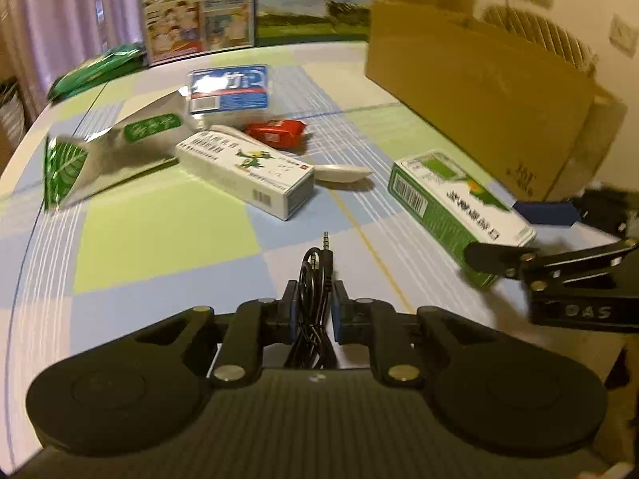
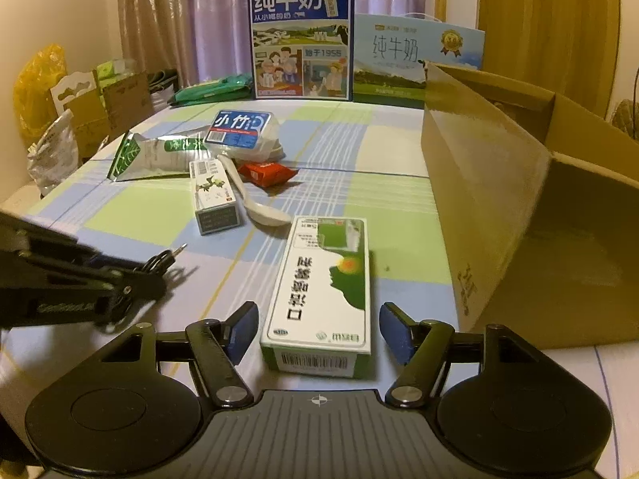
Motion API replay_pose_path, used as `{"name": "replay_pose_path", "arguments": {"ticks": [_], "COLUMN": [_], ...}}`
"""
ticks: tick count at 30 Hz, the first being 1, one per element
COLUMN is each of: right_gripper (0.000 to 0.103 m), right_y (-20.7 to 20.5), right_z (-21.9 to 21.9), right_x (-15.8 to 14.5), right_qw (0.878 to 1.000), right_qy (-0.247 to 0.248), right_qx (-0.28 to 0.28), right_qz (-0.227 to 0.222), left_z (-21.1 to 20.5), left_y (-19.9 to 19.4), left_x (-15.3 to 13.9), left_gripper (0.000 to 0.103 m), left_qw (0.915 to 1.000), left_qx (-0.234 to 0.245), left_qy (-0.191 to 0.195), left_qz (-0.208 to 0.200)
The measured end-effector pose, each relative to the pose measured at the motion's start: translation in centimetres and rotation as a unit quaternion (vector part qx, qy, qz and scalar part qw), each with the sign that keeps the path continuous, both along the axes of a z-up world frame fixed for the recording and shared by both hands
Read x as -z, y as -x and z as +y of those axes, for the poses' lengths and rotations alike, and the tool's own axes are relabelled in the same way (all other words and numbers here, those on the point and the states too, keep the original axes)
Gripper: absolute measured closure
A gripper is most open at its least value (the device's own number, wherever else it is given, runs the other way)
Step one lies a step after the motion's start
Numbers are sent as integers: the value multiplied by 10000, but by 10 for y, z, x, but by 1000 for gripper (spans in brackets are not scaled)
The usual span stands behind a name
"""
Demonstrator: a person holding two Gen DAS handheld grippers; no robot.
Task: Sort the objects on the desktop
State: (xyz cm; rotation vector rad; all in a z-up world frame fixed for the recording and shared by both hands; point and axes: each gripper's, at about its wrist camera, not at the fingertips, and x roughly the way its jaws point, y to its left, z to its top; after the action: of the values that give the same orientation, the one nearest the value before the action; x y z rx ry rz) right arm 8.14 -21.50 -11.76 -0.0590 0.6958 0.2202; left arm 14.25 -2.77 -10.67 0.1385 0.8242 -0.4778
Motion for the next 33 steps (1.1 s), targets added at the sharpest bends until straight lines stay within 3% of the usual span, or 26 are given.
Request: {"name": "replay_pose_path", "arguments": {"ticks": [11,14,26,33], "right_gripper": [38,50,50,51], "right_y": [-20,-22,30,49], "right_z": [7,6,-8,-10], "right_x": [8,10,-7,-35], "right_qw": [9999,9997,9990,9988], "right_qy": [44,85,-199,-369], "right_qx": [128,177,355,307], "right_qz": [108,159,167,-132], "left_z": [11,9,2,-3], "left_y": [18,19,33,47], "left_x": [-7,-8,-17,-29], "left_gripper": [91,91,91,91], "left_qw": [9988,9987,9984,9983], "left_qx": [-321,-331,-382,-396], "left_qy": [336,338,364,405], "left_qz": [157,166,182,110]}}
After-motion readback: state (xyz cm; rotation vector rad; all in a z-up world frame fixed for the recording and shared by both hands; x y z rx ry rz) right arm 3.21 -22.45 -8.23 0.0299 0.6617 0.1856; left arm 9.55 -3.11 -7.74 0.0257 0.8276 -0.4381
